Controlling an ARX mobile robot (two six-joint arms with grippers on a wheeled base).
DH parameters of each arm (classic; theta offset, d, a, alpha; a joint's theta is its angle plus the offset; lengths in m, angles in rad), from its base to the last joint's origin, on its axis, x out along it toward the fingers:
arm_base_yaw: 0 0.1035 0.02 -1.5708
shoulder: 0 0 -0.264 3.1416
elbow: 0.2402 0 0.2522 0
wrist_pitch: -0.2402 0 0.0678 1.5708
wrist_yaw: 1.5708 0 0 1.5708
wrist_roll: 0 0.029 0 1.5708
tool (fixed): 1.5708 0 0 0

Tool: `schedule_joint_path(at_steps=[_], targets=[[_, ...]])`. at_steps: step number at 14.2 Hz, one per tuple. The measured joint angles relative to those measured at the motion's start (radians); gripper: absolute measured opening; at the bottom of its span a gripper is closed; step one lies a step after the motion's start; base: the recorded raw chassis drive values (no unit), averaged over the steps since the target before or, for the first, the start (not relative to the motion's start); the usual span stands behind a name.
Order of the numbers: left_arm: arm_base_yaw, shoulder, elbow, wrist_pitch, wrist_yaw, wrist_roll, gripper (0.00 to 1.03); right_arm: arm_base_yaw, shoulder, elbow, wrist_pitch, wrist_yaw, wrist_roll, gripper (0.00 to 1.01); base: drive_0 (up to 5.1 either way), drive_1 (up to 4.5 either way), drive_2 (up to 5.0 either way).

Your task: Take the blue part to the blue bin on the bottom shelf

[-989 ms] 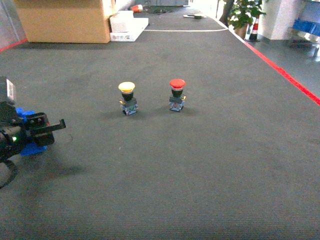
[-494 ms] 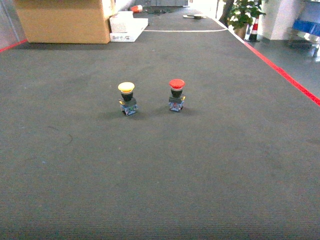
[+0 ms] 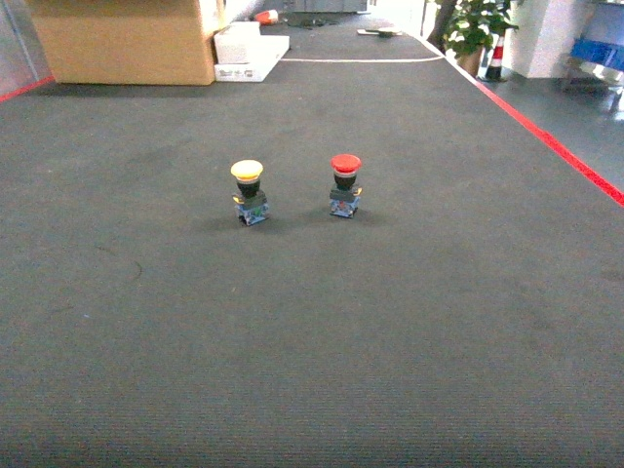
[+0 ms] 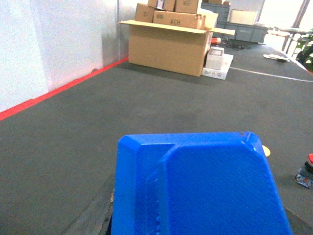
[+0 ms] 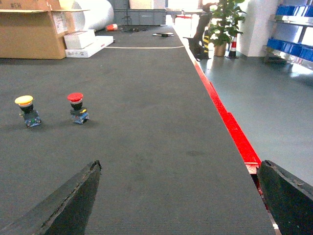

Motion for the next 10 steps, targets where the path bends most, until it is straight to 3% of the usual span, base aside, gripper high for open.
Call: schedule_joint_path(at_steps=[2, 5, 6, 10], targets=[[-0.037, -0.039, -0.008, -0.056, -0.014, -0.023, 0.44, 0.0, 0.0, 0.0, 0.0, 0.0, 0.0, 0.98, 0.0, 0.0, 0.0], [-0.116, -0.086, -0.037, -0.17, -0.015, -0.124, 0.44, 0.0, 0.0, 0.0, 0.0, 0.0, 0.0, 0.98, 0.0, 0.0, 0.0], [-0.137, -0.086, -0.044, -0.173, -0.022, -0.133, 0.44, 0.0, 0.0, 0.0, 0.0, 0.0, 0.0, 0.98, 0.0, 0.0, 0.0], [-0.135, -0.086, -0.044, -0.171, -0.029, -0.15, 0.44, 0.0, 0.0, 0.0, 0.0, 0.0, 0.0, 0.98, 0.0, 0.0, 0.0]])
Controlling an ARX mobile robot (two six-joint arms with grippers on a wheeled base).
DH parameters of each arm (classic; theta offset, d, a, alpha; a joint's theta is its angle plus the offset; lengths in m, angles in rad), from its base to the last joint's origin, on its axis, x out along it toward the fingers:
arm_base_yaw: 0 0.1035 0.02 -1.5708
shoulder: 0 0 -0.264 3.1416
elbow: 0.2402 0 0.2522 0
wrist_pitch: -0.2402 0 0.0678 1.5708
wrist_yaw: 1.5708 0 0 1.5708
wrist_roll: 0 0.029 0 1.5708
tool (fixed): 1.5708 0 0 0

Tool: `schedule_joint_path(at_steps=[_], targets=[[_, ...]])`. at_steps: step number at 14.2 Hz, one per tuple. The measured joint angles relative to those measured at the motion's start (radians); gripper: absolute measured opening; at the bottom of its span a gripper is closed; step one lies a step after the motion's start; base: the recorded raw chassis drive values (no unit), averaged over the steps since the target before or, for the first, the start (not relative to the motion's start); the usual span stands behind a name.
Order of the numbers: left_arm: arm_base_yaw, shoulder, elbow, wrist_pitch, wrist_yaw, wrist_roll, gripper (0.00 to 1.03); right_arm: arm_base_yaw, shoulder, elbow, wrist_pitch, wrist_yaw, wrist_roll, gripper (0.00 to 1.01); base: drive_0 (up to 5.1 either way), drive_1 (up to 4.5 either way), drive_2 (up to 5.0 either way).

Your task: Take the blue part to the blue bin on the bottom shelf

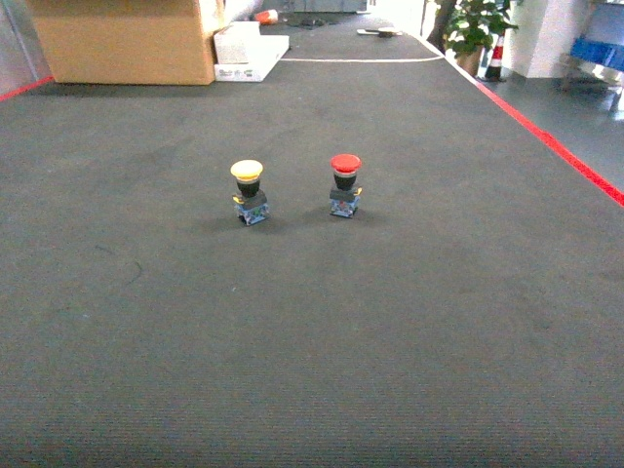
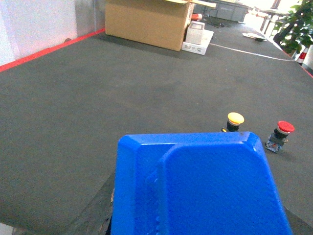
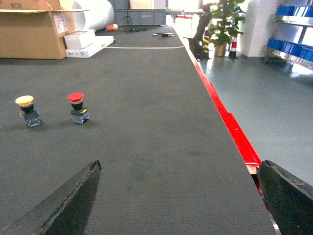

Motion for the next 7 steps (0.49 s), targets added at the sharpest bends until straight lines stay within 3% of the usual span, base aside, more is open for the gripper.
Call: schedule_joint_path(at_steps=[7], targets=[[0.0, 0.0, 0.0, 0.0, 0.0, -0.002, 0.44, 0.0, 0.0, 0.0, 0.0, 0.0, 0.0, 0.98, 0.0, 0.0, 0.0]])
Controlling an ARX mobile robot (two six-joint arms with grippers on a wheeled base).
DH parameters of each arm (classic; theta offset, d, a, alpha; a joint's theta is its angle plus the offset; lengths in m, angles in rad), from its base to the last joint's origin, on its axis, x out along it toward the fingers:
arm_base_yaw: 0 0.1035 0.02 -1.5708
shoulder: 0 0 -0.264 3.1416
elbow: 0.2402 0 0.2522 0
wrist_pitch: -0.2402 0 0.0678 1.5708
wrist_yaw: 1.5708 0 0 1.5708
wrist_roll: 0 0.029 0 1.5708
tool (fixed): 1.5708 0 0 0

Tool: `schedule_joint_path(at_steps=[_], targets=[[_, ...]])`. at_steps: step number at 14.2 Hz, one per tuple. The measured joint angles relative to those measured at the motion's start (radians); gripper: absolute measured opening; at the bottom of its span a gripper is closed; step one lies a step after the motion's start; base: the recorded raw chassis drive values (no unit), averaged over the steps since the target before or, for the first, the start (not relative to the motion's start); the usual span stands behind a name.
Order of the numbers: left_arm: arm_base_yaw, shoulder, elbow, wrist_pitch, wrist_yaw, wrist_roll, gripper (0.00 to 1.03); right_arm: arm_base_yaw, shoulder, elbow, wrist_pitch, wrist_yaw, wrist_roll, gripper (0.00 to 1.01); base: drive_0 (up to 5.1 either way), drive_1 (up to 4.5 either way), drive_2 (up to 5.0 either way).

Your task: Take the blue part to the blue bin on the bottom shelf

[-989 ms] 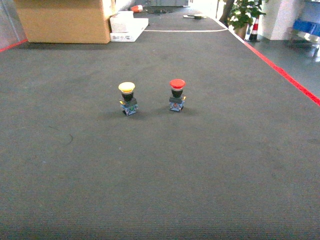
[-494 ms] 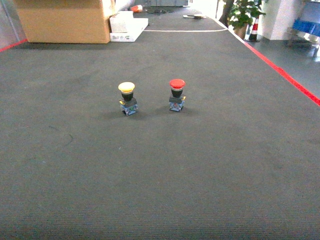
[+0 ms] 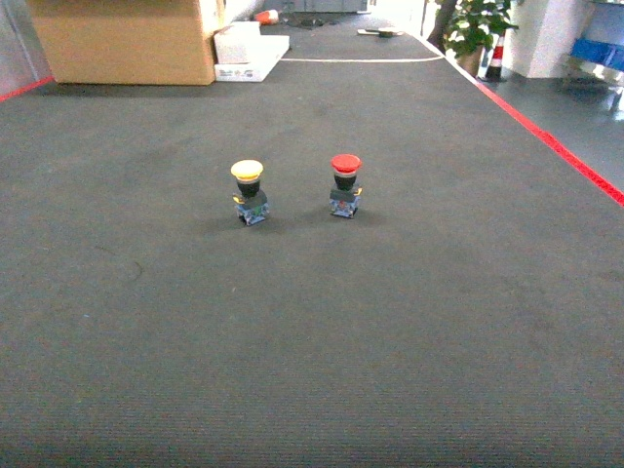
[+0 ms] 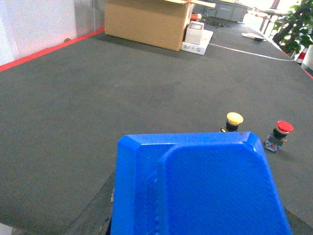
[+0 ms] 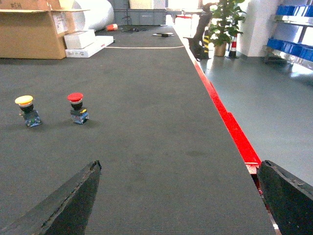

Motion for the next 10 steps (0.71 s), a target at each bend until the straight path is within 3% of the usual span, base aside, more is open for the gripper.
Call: schedule_joint_path(at_steps=[3, 7, 10], targets=[[0.0, 0.0, 0.0, 0.0, 0.0, 0.0, 0.44, 0.0, 0.0, 0.0, 0.0, 0.0, 0.0, 0.98, 0.0, 0.0, 0.0], [0.0, 0.002, 0.0, 0.0, 0.0, 0.0, 0.44, 0.0, 0.0, 0.0, 0.001, 0.0, 0.0, 0.98, 0.0, -3.13, 3.2], [0.001, -0.007, 0.0, 0.006, -0.001, -0.001, 0.44, 0.0, 0.0, 0.0, 0.003, 0.0, 0.0, 0.98, 0.0, 0.0, 0.0]])
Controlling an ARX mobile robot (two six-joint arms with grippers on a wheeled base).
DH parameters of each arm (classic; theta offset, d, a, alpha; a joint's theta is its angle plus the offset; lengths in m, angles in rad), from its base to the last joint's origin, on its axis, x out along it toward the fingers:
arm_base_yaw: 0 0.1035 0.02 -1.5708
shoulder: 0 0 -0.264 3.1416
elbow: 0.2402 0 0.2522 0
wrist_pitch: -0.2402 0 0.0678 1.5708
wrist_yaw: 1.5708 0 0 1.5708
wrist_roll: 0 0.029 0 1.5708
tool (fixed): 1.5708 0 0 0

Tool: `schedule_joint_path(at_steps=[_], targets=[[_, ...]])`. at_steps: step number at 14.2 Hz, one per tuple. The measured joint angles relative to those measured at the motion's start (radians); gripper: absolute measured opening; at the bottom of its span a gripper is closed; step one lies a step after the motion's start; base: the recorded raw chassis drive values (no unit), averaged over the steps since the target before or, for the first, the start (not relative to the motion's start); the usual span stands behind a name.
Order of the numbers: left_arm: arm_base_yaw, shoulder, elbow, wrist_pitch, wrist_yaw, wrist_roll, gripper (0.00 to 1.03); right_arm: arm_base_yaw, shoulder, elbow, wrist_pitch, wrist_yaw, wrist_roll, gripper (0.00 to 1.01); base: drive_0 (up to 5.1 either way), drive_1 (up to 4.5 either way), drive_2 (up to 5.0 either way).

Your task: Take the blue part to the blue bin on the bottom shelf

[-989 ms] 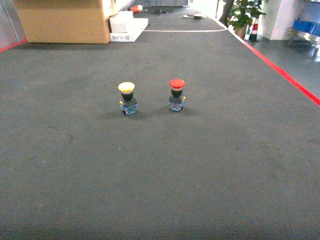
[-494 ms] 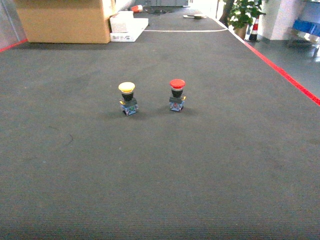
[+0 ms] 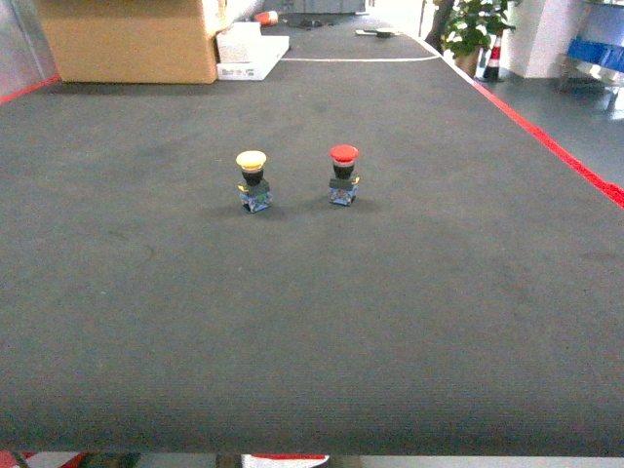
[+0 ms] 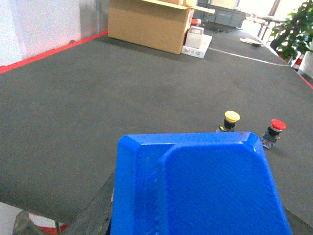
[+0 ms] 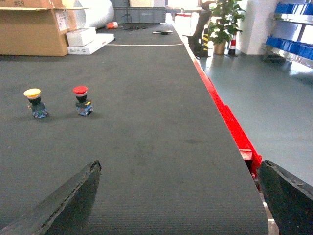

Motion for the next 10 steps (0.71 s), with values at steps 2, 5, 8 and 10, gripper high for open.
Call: schedule_joint_path(at_steps=[2, 5, 8, 10], targets=[[0.001, 0.002, 0.0, -0.006, -0.003, -0.002, 0.44, 0.0, 0.0, 0.0, -0.003, -0.002, 0.0, 0.98, -1.5, -1.53, -1.5], [0.001, 0.005, 0.0, -0.006, -0.003, -0.002, 0.44, 0.0, 0.0, 0.0, -0.004, -0.002, 0.0, 0.98, -1.8, -1.76, -1.8], [0.001, 0.005, 0.0, -0.006, -0.003, -0.002, 0.44, 0.0, 0.0, 0.0, -0.003, -0.002, 0.0, 0.98, -1.6, -1.6, -1.6], [0.001, 0.005, 0.0, -0.006, -0.003, -0.002, 0.44, 0.0, 0.0, 0.0, -0.003, -0.002, 0.0, 0.98, -1.6, -1.62, -1.6]])
